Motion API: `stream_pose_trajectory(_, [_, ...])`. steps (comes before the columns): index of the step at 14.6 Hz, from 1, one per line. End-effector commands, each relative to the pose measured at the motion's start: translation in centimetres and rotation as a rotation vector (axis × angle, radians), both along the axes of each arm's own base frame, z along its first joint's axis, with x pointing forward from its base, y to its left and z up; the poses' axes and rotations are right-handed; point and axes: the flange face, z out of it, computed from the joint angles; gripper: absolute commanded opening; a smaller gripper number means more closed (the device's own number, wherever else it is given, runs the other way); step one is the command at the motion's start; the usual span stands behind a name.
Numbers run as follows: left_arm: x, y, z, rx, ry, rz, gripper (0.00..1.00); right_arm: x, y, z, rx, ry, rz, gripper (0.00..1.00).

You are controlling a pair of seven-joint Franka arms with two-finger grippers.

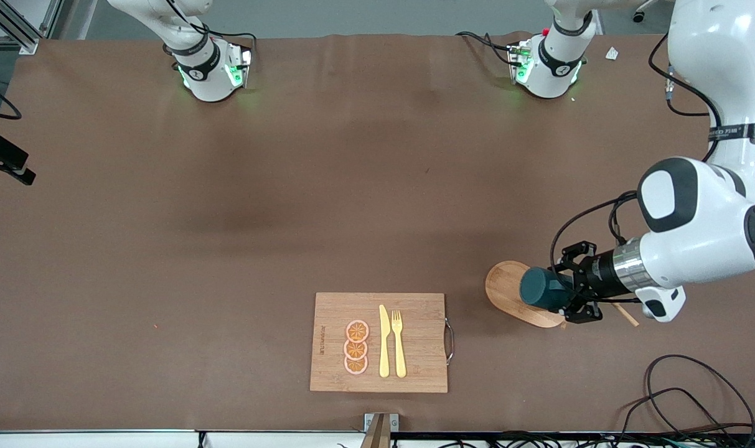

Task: Transfer cup from left to right arm and place
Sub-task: 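Lift the teal mug off the stand with the left gripper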

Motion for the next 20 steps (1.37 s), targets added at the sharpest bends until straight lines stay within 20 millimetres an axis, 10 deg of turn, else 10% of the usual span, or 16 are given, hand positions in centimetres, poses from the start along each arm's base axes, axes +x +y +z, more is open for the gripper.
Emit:
stream_pose_trajectory(1, [-2.5, -4.7, 4.1, 0.027, -0.043, -0.09, 0.39, 0.0, -0.3, 0.1, -0.001, -0.002, -0.007, 1.0])
stream_pose_trajectory(4, [-6.1, -13.4, 5.0, 0.194, -0.103, -0.284, 0.39, 0.0, -0.3, 0.1, -0.001, -0.002, -0.007, 1.0])
stream_pose_trajectory(10, [-12.9, -29.8, -1.0, 0.449, -0.236, -0.424, 0.39, 0.0, -0.3, 0.1, -0.001, -0.002, -0.007, 1.0])
stream_pose_trajectory(20, [-27.7, -45.2, -12.8, 0.868, -0.509, -0.7, 0.38, 0.0, -0.3, 0.2, -0.002, -0.003, -0.007, 1.0])
